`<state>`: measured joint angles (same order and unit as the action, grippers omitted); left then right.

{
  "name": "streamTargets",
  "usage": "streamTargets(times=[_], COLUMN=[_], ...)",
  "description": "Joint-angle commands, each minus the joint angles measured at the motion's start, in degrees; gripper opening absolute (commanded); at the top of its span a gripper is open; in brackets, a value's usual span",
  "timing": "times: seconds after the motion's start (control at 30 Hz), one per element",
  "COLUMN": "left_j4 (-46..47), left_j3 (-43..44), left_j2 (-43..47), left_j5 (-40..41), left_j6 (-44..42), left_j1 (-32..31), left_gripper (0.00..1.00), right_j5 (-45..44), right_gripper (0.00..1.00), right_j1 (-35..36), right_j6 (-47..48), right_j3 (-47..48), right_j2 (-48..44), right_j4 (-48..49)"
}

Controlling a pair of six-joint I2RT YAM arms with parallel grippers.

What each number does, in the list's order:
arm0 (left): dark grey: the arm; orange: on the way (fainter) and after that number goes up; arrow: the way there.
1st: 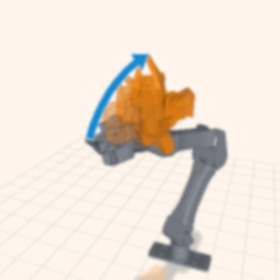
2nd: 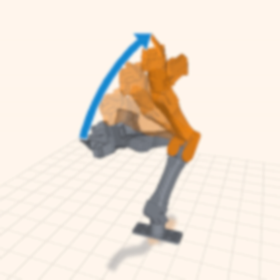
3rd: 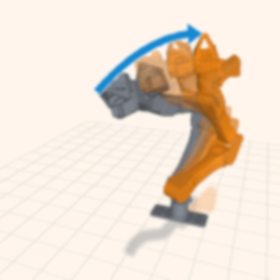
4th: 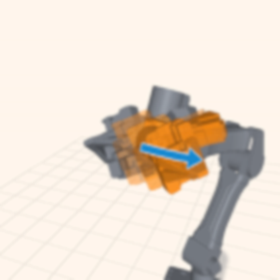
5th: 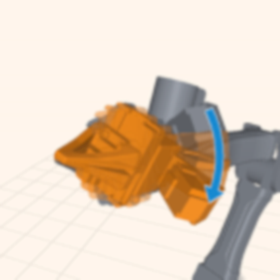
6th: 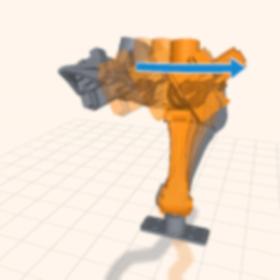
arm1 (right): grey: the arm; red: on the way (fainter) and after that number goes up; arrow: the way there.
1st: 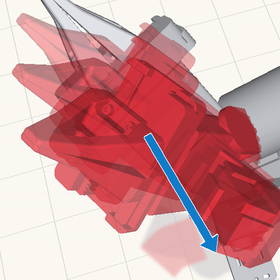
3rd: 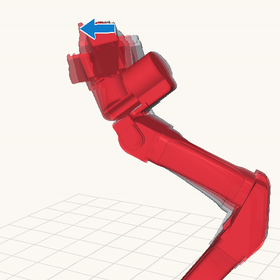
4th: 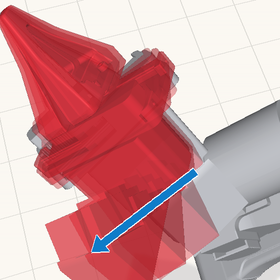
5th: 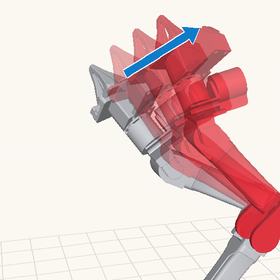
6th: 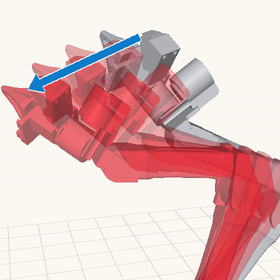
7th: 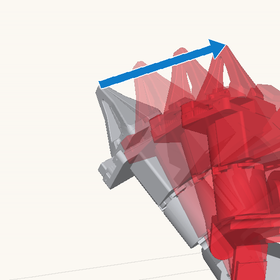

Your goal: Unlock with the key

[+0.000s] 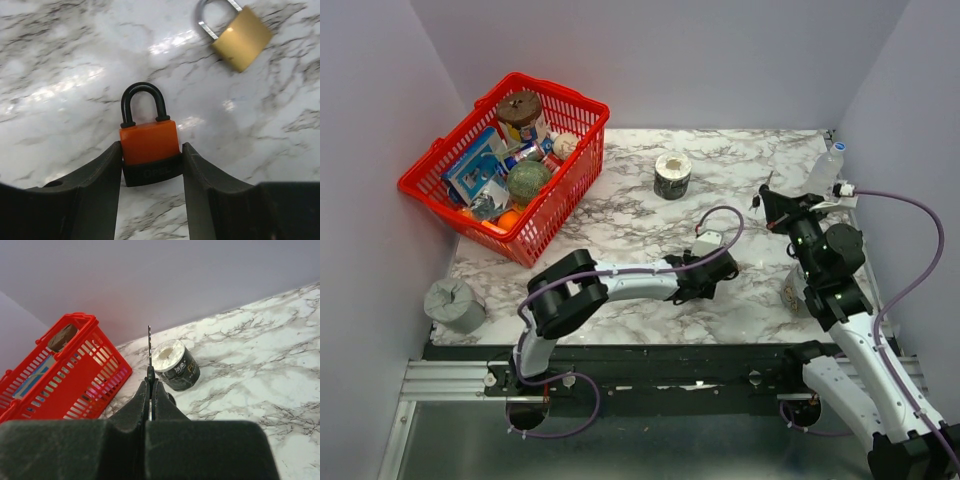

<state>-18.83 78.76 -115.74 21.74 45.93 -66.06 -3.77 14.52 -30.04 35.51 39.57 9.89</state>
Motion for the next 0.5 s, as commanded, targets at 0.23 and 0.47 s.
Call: streamTargets(times=[0.23, 0.47], left_j4=[-13.34, -10.88], left_j3=[-8.09, -11.00], left_j2=[2.28, 2.98], left_j5=[4.03, -0.90], left_j6=[-6.55, -7.52], left_j1=[3.31, 5.86], left_gripper=[0.58, 0.68], right_j5=[3.07, 2.63], right_gripper=[0.01, 0.01], right_j1=[-0.20, -0.20], right_j6=[-1.78, -1.25], right_j3=[-0.53, -0.53], right_j2=[2.62, 2.97], right_j4=[3.21, 3.12])
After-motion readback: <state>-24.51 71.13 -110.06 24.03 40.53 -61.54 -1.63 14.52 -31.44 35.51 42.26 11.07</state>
